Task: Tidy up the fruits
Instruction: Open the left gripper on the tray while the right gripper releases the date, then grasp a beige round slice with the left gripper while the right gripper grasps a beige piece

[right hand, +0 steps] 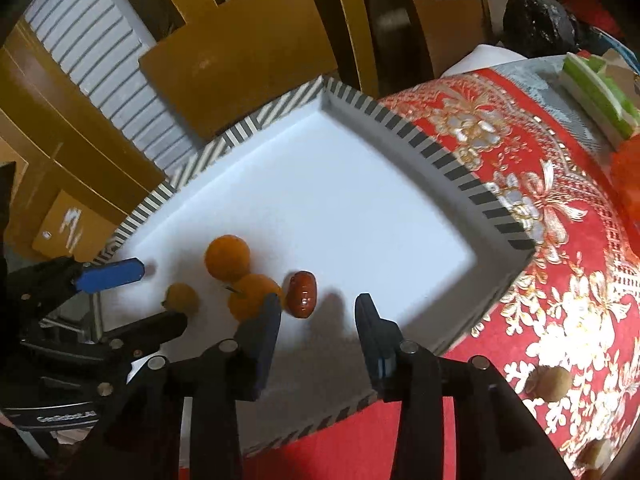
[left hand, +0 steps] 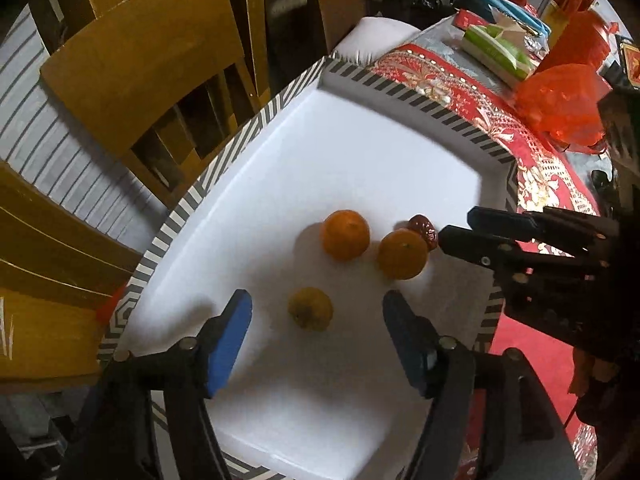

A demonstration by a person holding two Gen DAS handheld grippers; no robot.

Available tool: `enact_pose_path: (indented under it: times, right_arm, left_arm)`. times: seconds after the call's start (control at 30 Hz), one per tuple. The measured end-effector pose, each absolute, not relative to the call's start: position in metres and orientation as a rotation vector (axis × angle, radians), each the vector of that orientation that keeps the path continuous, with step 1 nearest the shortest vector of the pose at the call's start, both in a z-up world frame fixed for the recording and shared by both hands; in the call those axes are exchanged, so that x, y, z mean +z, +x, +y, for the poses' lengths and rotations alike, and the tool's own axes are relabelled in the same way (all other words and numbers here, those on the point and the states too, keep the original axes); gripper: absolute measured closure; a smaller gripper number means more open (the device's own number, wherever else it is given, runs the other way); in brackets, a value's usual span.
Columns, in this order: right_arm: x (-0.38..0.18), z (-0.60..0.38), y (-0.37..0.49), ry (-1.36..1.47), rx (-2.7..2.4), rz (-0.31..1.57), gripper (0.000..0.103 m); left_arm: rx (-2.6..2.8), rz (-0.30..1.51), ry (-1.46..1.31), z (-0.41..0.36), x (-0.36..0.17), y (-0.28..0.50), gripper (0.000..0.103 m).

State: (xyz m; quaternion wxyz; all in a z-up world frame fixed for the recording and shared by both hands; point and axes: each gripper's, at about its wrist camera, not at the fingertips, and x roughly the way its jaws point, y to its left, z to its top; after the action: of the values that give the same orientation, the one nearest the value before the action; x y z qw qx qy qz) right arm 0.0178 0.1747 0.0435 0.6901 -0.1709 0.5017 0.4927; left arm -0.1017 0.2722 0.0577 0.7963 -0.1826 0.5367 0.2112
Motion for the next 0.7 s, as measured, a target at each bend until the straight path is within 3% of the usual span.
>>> enact_pose_path:
  times: [0.27,0.7]
  right_arm:
    - [0.074,0.137,0.017,-0.333,1.063,1.059,0.047]
    - [0.089,0.042,0.029,-0.224,0.904,1.05,0.04]
  left_arm:
    - [0.453,1.093,-0.324,0.25,0.086,-0.095,0.028]
    - [0.328,1.076,-0.226,0.179,0.105,-0.057,0.025]
